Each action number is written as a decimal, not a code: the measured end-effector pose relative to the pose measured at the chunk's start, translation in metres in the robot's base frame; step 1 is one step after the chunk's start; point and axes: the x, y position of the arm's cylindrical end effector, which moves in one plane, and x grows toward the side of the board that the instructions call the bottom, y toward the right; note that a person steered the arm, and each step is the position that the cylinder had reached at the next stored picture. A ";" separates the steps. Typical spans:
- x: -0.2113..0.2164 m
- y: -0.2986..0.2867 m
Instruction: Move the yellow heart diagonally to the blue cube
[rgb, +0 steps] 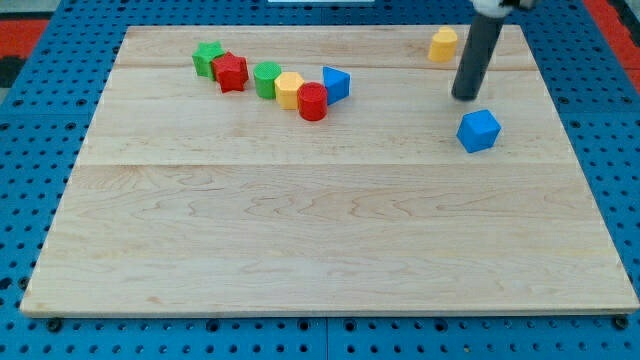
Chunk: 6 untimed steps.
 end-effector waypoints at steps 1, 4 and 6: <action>-0.086 0.002; -0.040 -0.041; 0.019 -0.071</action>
